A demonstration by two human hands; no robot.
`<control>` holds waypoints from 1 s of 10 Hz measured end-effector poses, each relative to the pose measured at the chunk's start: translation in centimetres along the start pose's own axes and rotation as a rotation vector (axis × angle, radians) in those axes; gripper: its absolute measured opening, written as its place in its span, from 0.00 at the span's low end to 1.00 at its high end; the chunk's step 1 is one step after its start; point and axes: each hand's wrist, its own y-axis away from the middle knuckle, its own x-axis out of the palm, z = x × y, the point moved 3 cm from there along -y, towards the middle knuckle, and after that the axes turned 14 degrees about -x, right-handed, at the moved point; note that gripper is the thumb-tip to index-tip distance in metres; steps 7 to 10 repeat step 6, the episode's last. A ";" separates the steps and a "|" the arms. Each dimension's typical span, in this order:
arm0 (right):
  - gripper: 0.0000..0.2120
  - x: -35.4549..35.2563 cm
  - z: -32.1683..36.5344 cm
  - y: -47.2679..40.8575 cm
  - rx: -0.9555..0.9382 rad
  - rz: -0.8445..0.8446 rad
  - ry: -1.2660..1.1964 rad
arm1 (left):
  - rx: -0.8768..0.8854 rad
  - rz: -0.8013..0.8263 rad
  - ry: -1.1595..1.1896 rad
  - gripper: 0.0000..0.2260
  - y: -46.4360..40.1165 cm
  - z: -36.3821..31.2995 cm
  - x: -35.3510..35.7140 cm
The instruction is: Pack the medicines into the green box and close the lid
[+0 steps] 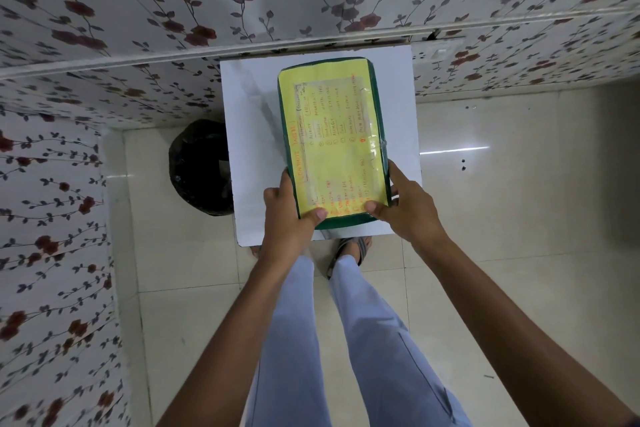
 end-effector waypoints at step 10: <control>0.43 -1.3 1.3 -0.3 0.155 0.072 0.039 | -0.122 0.025 -0.030 0.31 1.5 -1.2 -2.0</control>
